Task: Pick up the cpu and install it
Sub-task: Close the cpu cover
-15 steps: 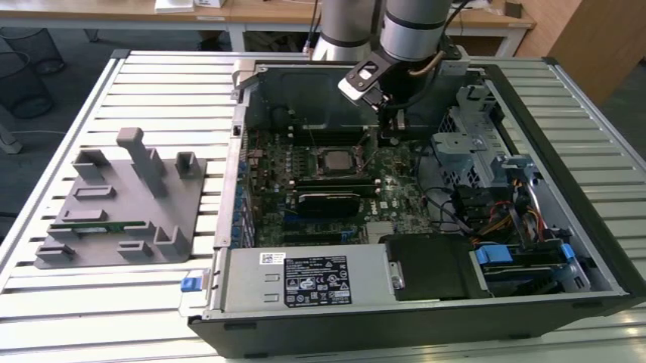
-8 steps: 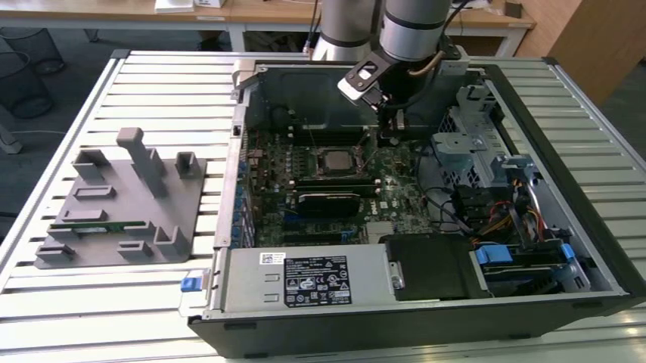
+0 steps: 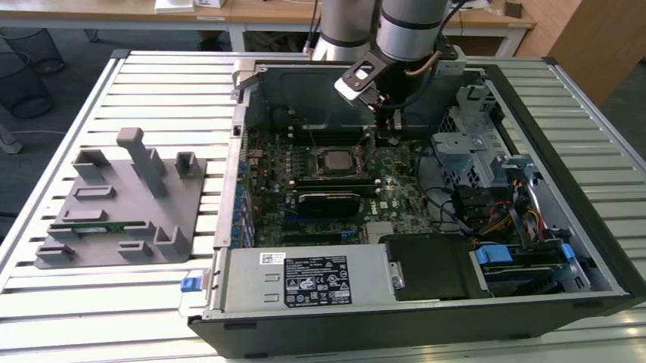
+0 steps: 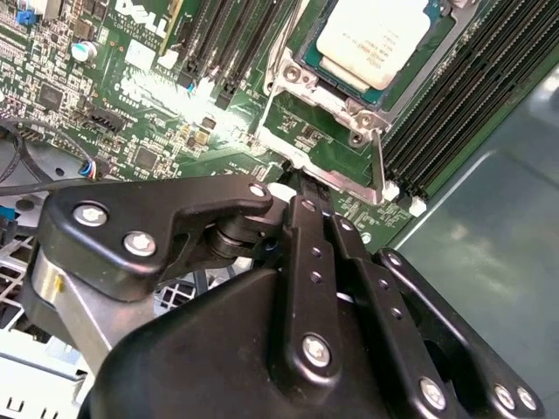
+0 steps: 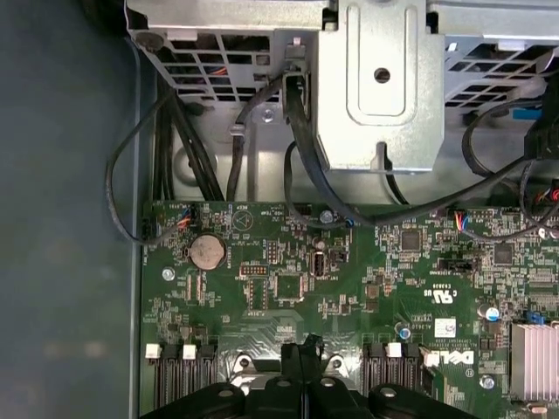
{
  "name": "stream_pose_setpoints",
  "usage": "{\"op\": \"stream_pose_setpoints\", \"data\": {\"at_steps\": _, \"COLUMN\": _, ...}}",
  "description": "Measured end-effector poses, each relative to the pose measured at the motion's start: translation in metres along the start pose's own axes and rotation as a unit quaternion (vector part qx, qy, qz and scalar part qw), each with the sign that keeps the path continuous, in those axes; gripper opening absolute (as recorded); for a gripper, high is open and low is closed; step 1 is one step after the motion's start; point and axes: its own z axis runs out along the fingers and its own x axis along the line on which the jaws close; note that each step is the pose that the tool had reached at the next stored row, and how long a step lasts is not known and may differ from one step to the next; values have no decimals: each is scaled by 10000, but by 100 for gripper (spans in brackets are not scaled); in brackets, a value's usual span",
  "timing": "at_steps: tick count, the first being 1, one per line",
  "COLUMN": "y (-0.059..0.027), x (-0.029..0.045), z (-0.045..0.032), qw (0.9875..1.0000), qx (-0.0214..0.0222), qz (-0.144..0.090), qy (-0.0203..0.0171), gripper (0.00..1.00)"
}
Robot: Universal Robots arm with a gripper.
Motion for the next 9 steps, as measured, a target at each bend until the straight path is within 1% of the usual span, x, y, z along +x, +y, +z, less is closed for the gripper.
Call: {"op": "stream_pose_setpoints", "data": {"at_steps": 9, "y": -111, "x": -1, "z": 0, "qw": 10000, "qx": 0, "qz": 0, "qy": 0, "gripper": 11}}
